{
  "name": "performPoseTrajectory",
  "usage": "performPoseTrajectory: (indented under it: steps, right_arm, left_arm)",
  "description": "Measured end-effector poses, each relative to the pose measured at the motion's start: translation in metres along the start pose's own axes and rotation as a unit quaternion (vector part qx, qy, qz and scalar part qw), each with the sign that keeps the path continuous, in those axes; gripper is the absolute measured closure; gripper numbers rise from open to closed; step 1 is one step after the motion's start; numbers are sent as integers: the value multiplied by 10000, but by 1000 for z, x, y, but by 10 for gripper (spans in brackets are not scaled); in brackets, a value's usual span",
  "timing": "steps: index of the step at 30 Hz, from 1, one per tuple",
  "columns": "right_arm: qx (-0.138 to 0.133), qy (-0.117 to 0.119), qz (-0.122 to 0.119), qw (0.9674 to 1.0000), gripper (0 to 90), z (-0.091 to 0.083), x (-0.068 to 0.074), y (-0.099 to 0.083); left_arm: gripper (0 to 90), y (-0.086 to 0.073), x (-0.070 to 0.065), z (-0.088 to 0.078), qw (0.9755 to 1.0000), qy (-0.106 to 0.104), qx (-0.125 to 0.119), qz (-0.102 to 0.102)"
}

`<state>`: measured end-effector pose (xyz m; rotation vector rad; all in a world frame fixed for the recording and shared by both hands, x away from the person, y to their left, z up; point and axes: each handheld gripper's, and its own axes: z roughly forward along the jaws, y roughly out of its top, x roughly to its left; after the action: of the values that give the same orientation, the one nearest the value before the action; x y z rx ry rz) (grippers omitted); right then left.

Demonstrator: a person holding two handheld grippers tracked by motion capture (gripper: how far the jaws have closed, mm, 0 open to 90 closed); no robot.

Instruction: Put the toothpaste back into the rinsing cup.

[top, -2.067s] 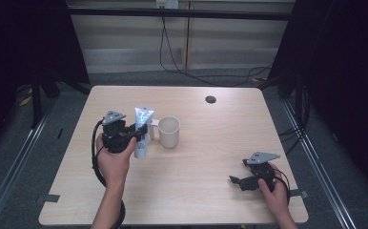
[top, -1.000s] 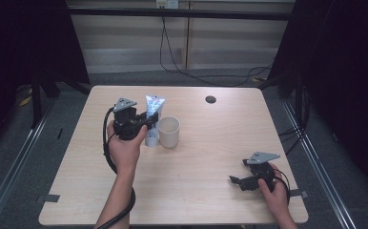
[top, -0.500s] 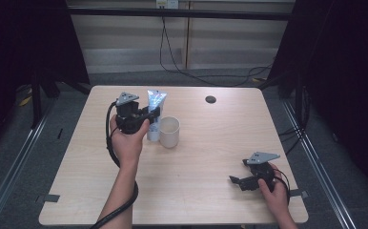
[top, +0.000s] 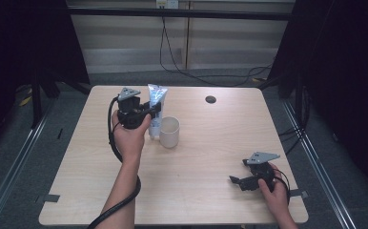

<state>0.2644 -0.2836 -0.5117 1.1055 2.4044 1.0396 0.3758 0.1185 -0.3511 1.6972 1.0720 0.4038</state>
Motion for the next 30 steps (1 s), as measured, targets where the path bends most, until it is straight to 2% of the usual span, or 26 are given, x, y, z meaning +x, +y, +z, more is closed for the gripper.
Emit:
performPoseTrajectory:
  steps: [18,20,30]
  right_arm:
    - [3,-2,-10,10000,115,0,0,0]
    - [-1,-3,-8,10000,114,0,0,0]
    - [-3,1,-4,10000,114,0,0,0]
  left_arm:
    - [658,6,-3,15,10000,-21,-86,-35]
    - [658,8,-3,16,10000,-22,-66,15]
    - [656,11,-4,23,10000,-31,-93,16]
